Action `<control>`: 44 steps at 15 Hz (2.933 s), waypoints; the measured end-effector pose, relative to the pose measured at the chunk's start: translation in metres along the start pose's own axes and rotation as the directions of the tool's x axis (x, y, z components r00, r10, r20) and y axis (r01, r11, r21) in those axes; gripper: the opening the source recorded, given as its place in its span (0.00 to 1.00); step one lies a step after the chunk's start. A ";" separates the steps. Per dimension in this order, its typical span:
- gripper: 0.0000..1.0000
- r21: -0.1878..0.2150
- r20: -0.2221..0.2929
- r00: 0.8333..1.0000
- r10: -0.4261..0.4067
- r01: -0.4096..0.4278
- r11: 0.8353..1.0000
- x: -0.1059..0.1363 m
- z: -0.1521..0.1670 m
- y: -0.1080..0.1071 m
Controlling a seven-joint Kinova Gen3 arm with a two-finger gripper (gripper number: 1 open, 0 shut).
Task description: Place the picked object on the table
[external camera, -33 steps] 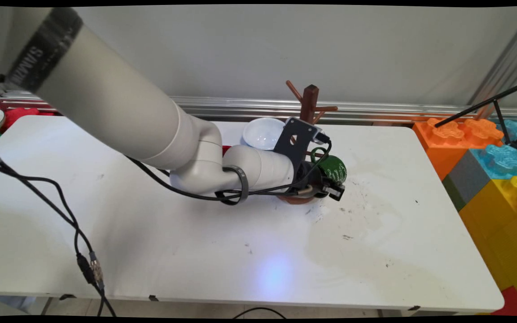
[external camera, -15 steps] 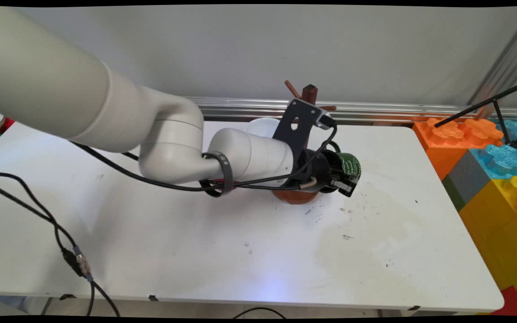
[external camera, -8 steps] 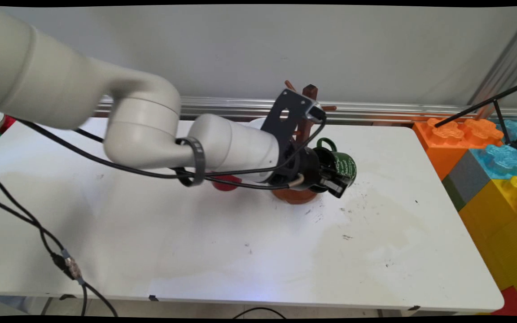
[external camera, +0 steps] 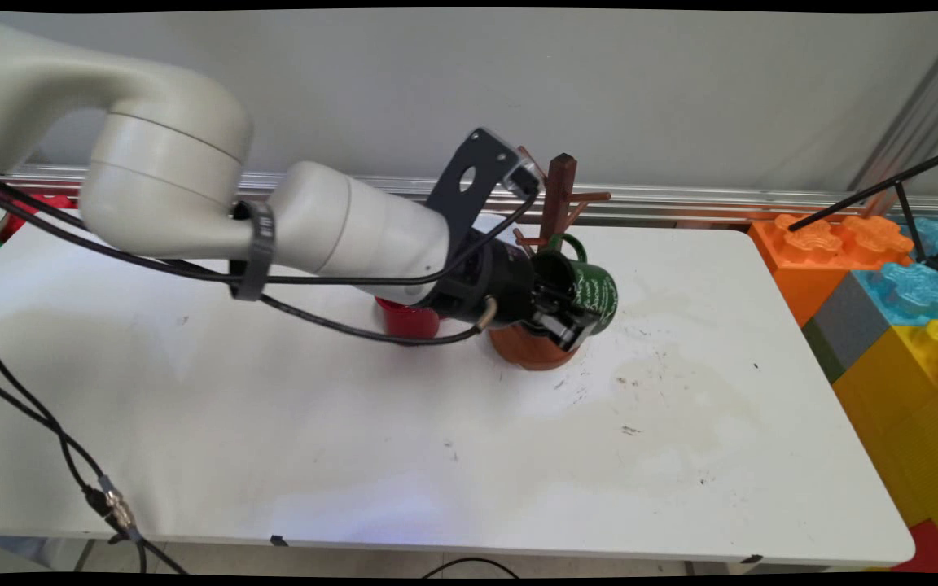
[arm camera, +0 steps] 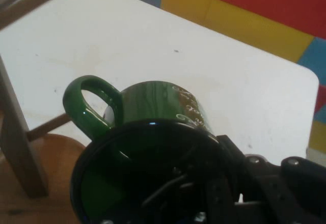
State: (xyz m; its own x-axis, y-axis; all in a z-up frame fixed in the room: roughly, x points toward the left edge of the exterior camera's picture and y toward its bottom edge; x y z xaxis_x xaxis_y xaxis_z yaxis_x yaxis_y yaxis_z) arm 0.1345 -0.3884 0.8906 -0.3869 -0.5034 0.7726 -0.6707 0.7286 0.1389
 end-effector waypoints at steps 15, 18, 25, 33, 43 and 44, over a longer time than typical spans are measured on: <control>0.00 -0.028 0.300 0.921 0.248 -0.252 0.967 0.007 -0.070 -0.006; 0.00 -0.026 0.388 0.872 0.297 -0.311 0.950 0.012 -0.074 -0.013; 0.00 -0.024 0.593 0.736 0.325 -0.387 0.922 0.014 -0.045 -0.027; 0.00 -0.049 0.710 0.645 0.284 -0.356 0.933 -0.001 0.009 -0.037; 0.00 -0.094 0.744 0.607 0.278 -0.317 0.944 -0.018 0.069 -0.053; 0.00 -0.099 0.744 0.607 0.278 -0.312 0.945 -0.019 0.074 -0.054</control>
State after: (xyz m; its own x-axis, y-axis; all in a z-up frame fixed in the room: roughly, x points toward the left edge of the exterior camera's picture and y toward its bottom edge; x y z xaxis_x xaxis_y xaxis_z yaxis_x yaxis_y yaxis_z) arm 0.1309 -0.4526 0.8228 -0.8927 -0.4484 0.0463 -0.4503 0.8915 -0.0487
